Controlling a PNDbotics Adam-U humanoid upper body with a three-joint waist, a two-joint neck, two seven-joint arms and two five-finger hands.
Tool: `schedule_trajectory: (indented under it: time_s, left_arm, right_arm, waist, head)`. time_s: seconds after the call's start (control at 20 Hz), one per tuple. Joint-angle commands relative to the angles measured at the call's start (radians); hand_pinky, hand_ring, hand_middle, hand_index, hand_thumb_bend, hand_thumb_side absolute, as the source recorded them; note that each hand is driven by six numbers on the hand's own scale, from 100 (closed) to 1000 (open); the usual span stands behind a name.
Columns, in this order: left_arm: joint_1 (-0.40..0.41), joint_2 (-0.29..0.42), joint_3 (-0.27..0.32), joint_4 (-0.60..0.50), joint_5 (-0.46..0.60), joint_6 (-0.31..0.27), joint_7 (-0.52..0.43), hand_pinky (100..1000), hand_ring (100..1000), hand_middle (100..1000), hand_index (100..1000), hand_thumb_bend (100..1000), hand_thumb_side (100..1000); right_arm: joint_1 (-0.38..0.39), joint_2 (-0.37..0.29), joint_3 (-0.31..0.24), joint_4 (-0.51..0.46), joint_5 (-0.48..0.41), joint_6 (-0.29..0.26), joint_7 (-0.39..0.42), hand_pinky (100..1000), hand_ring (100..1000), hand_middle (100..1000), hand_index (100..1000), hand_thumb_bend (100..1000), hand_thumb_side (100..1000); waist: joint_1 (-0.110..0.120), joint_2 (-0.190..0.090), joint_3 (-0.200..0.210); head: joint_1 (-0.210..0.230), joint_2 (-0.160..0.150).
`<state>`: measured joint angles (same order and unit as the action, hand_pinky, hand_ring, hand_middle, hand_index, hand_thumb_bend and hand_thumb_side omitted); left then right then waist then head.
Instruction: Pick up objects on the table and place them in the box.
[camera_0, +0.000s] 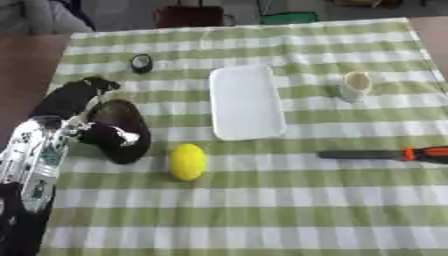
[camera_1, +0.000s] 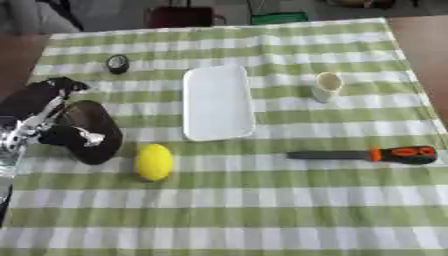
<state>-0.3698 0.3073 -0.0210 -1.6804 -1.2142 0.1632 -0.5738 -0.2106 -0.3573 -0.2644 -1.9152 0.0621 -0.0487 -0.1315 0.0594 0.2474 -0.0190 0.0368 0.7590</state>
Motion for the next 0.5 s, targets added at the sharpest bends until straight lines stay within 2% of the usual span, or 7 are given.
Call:
schedule_trajectory:
  time_s: [0.05, 0.15, 0.25, 0.3, 0.35, 0.4, 0.5]
  left_arm:
    - [-0.012, 0.014, 0.002, 0.021, 0.028, 0.006, 0.020, 604, 675, 770, 886, 869, 529]
    - [-0.014, 0.014, 0.000, 0.035, 0.039, 0.007, 0.031, 604, 675, 770, 886, 869, 529]
    - [-0.018, 0.011, -0.001, 0.045, 0.044, 0.010, 0.043, 539, 616, 736, 863, 801, 496]
    - [-0.020, 0.009, 0.000, 0.049, 0.045, 0.014, 0.054, 456, 540, 684, 837, 635, 421]
    - [-0.022, 0.008, -0.001, 0.053, 0.046, 0.021, 0.069, 456, 540, 684, 837, 635, 421]
    - [-0.024, 0.006, -0.002, 0.057, 0.047, 0.026, 0.082, 411, 499, 656, 825, 509, 365]
    - [-0.028, 0.005, -0.004, 0.062, 0.057, 0.035, 0.107, 394, 481, 636, 817, 447, 336]
  right_arm:
    - [-0.008, -0.024, -0.009, -0.020, 0.005, -0.001, 0.001, 580, 669, 720, 822, 443, 729]
    - [-0.008, -0.024, -0.009, -0.019, 0.005, -0.001, 0.000, 580, 669, 720, 822, 443, 729]
    - [-0.008, -0.023, -0.009, -0.019, 0.005, -0.001, 0.001, 579, 668, 720, 821, 446, 729]
    - [-0.008, -0.023, -0.008, -0.019, 0.005, -0.001, 0.001, 579, 668, 719, 821, 448, 728]
    - [-0.008, -0.022, -0.008, -0.018, 0.006, 0.000, 0.001, 579, 668, 719, 821, 448, 728]
    - [-0.008, -0.022, -0.008, -0.018, 0.006, 0.000, 0.001, 579, 667, 719, 821, 447, 731]
    - [-0.009, -0.022, -0.009, -0.017, 0.006, 0.000, 0.001, 579, 667, 719, 821, 448, 728]
  waist:
    - [-0.006, -0.020, -0.002]
    - [-0.006, -0.020, -0.002]
    - [-0.005, -0.019, -0.003]
    - [-0.005, -0.019, -0.002]
    - [-0.006, -0.019, -0.002]
    - [-0.006, -0.020, -0.002]
    - [-0.007, -0.020, -0.002]
  head:
    - [0.007, -0.007]
    - [0.008, -0.007]
    - [0.009, -0.007]
    - [0.009, -0.007]
    - [0.010, -0.006]
    - [0.011, -0.006]
    - [0.011, -0.005]
